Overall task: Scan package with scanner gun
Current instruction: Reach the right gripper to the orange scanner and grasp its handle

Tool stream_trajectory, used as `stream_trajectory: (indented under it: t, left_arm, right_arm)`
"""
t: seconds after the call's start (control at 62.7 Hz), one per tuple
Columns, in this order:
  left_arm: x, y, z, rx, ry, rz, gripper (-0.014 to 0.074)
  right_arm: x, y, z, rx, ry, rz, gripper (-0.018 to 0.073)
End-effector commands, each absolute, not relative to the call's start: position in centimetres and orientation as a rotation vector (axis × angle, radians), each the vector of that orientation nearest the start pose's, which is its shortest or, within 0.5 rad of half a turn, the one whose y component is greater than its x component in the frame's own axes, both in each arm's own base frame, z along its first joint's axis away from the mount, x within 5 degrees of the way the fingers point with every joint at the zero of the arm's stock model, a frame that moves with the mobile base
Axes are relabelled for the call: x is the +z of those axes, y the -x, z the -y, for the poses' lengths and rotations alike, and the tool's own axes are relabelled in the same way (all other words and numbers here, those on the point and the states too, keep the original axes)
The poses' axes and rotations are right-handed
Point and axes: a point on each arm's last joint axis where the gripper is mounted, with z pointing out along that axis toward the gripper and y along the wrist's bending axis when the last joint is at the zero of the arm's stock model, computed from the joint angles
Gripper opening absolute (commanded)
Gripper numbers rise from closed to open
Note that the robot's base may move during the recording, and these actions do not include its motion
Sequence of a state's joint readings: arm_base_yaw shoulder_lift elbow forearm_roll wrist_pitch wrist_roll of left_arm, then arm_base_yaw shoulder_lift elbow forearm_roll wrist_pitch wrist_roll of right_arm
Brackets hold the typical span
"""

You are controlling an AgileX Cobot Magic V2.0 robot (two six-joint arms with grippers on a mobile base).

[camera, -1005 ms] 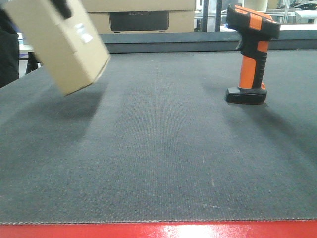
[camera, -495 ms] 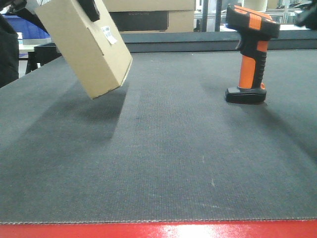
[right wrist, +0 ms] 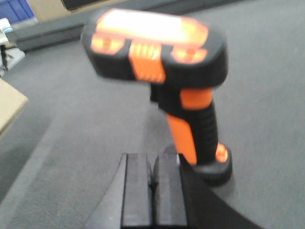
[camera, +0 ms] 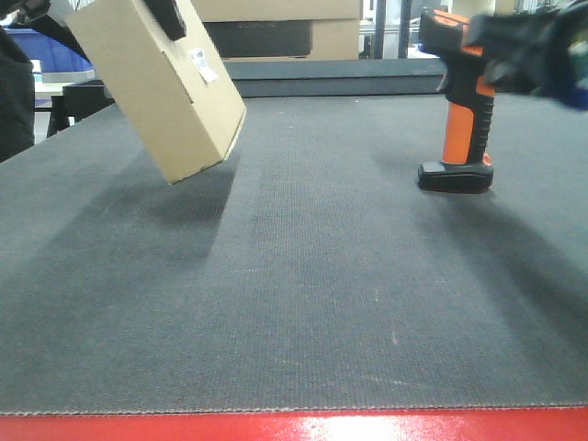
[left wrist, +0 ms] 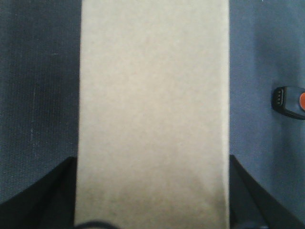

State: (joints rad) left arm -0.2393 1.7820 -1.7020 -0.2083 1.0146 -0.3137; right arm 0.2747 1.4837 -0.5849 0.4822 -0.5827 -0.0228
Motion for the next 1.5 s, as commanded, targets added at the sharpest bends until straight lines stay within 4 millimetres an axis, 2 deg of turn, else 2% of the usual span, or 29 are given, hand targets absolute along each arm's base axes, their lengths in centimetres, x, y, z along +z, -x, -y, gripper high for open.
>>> stream_trajectory:
  t: [0.0,0.16,0.575,0.686,0.91,0.958,1.053,1.117,1.277,1.325,1.484]
  left_arm:
    - [34.4,-38.1,11.1,-0.484,0.177,-2.587,-0.0111]
    - [34.4,-38.1,11.1,-0.484,0.177,-2.585,-0.0111]
    - [34.5,-38.4,11.0,-0.472,0.174,-2.556,-0.0111]
    - [34.5,-38.4,11.0,-0.464,0.171,-2.556,-0.0111]
    - [34.5,-38.4,11.0,-0.46,0.17,-2.556,-0.0111]
    - [34.5,-38.4,11.0,-0.46,0.17,-2.556,-0.0111]
    - [34.5,-38.4,11.0,-0.46,0.168,-2.556,-0.0111]
    - [34.5,-38.4,11.0,-0.46,0.168,-2.556,-0.0111]
    - [34.5,-38.4,11.0,-0.46,0.168,-2.556,-0.0111]
    - [34.5,-38.4,11.0,-0.46,0.168,-2.556,-0.0111]
    - [34.5,-38.4,11.0,-0.46,0.168,-2.556,-0.0111]
  right_arm:
    - [21.6,-28.6,-6.2,0.135,-0.335,-1.784,-0.0157]
    - [21.1,-29.2,-7.6,0.028,-0.328,-1.735,-0.0157]
    - [18.6,-30.6,-7.9,-0.047,-0.313,-1.756,-0.0162]
    - [18.6,-31.2,-8.2,-0.037,-0.314,-1.761,-0.0162]
    - [20.0,-32.3,-8.7,-0.006,-0.329,-1.712,-0.0162]
    - [20.0,-32.4,-8.8,0.0,-0.33,-1.717,-0.0113]
    - [19.8,-32.4,-8.9,0.009,-0.327,-1.737,0.0088]
    - [19.7,-32.4,-8.9,0.011,-0.327,-1.743,0.0267]
    - [19.5,-32.9,-8.9,-0.025,-0.333,-1.701,0.0526]
    - [19.2,-33.1,-8.8,-0.045,-0.335,-1.687,0.0566]
    - [18.0,-34.0,-8.6,-0.097,-0.398,-1.667,0.056]
